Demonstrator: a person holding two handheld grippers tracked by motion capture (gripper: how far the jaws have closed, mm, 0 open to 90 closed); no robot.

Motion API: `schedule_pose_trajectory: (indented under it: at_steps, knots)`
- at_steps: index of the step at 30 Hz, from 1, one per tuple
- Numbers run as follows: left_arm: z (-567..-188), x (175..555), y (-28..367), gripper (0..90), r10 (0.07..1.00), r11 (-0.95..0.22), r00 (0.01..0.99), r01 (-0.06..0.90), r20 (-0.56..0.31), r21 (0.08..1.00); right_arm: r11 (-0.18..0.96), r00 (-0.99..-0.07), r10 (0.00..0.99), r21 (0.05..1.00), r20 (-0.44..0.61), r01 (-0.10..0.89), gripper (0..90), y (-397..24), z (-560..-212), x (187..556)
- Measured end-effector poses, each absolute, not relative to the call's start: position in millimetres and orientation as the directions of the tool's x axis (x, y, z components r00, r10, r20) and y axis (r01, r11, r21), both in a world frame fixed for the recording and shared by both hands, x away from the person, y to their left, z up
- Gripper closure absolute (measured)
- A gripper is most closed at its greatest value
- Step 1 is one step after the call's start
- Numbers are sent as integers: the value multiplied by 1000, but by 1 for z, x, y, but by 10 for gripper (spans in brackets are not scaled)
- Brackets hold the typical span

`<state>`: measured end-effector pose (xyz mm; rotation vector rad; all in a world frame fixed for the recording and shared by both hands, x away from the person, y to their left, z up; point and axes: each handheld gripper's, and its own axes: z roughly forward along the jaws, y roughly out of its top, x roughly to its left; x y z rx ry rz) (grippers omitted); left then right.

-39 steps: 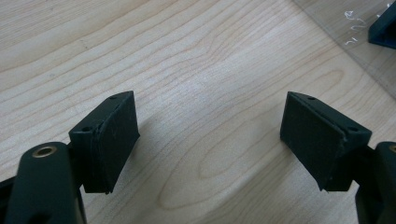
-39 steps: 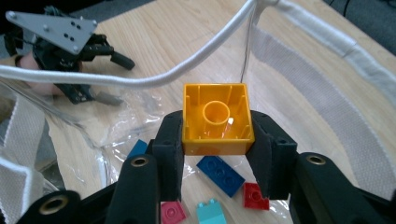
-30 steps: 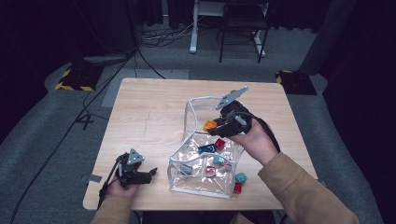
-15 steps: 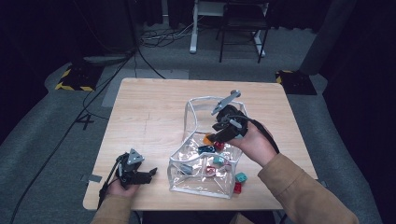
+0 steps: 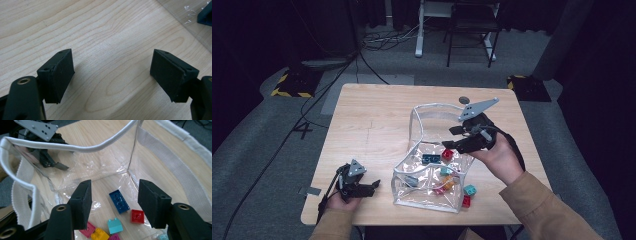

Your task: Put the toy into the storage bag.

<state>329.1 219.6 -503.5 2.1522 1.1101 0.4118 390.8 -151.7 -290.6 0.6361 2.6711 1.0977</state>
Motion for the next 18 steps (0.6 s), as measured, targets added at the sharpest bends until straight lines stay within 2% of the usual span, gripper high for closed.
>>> schedule_pose_trajectory:
  at_steps: [18]
  knots:
    - [-503,329,220,194,809,-412,588,597,-25,689,519,-864,504,802,-9,295,465,-214,-277,351]
